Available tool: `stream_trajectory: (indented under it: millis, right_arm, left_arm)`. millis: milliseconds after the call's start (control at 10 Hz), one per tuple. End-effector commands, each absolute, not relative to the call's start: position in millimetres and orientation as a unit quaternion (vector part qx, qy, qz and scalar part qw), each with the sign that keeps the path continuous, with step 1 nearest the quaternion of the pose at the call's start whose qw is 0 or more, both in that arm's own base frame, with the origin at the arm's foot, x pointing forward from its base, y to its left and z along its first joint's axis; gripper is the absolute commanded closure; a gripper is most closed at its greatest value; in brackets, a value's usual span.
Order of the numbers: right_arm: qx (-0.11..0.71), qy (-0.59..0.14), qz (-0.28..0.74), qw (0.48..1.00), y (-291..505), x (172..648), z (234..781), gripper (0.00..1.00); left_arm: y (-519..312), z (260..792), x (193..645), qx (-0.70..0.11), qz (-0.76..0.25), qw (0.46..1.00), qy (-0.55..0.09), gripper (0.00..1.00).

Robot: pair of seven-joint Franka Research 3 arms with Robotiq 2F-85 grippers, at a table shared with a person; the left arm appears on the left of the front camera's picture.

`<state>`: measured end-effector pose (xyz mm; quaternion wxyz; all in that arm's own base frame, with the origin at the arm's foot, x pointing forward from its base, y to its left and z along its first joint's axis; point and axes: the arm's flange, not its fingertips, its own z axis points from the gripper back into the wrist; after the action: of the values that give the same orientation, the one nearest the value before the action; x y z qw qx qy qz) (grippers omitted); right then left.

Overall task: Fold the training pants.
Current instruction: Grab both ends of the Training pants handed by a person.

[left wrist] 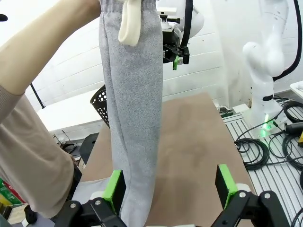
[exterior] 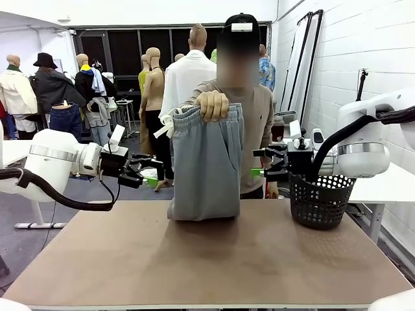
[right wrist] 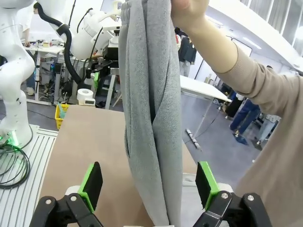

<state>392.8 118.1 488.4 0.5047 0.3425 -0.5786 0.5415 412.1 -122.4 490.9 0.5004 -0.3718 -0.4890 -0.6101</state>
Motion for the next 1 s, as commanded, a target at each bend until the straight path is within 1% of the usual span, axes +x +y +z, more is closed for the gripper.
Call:
stream_trajectory:
  millis: [0,100,300,400,900]
  right_arm:
    - [0.355,-0.569,0.543,0.505,120.7,392.3,485.3,0.00]
    - [0.342,-0.579,0.542,0.505,118.1,392.8,488.4,0.00]
    - [0.359,-0.595,0.532,0.484,123.6,405.3,488.2,0.00]
    - [0.367,-0.604,0.518,0.482,125.1,411.0,490.7,0.00]
    - [0.401,-0.601,0.517,0.458,138.2,411.3,518.5,0.00]
  left_arm:
    - [-122.3,491.9,409.7,-0.376,-0.608,0.497,-0.492,0.00]
    - [-122.4,490.9,412.1,-0.372,-0.610,0.500,-0.489,0.00]
    - [-128.7,487.0,424.0,-0.372,-0.595,0.488,-0.518,0.00]
    - [-132.2,490.1,427.8,-0.378,-0.586,0.484,-0.528,0.00]
    - [-148.7,519.4,426.1,-0.362,-0.564,0.480,-0.566,0.00]
